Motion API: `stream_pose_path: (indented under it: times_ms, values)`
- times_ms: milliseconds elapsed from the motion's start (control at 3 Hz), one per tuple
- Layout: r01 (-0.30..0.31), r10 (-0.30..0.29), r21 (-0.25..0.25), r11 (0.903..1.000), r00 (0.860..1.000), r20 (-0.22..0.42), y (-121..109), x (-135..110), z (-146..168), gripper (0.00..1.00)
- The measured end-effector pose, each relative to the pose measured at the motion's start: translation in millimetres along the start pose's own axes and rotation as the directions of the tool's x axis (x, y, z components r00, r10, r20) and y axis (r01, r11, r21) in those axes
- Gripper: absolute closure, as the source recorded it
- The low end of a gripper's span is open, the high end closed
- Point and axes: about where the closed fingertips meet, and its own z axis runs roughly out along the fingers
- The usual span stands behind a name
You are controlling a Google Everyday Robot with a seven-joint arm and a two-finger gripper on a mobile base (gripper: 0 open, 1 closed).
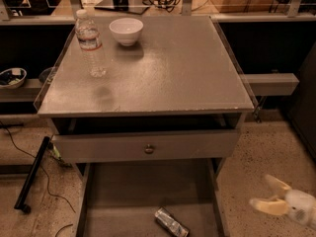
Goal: Pick redbull can from middle drawer and place on counter
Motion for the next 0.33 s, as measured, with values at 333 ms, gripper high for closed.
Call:
stream_pose_path:
  times_ms: [333]
  values:
    - [-0.064, 0.058, 0.127, 0.9899, 0.997, 0.045, -29.1, 8.0, -53.4, 0.00]
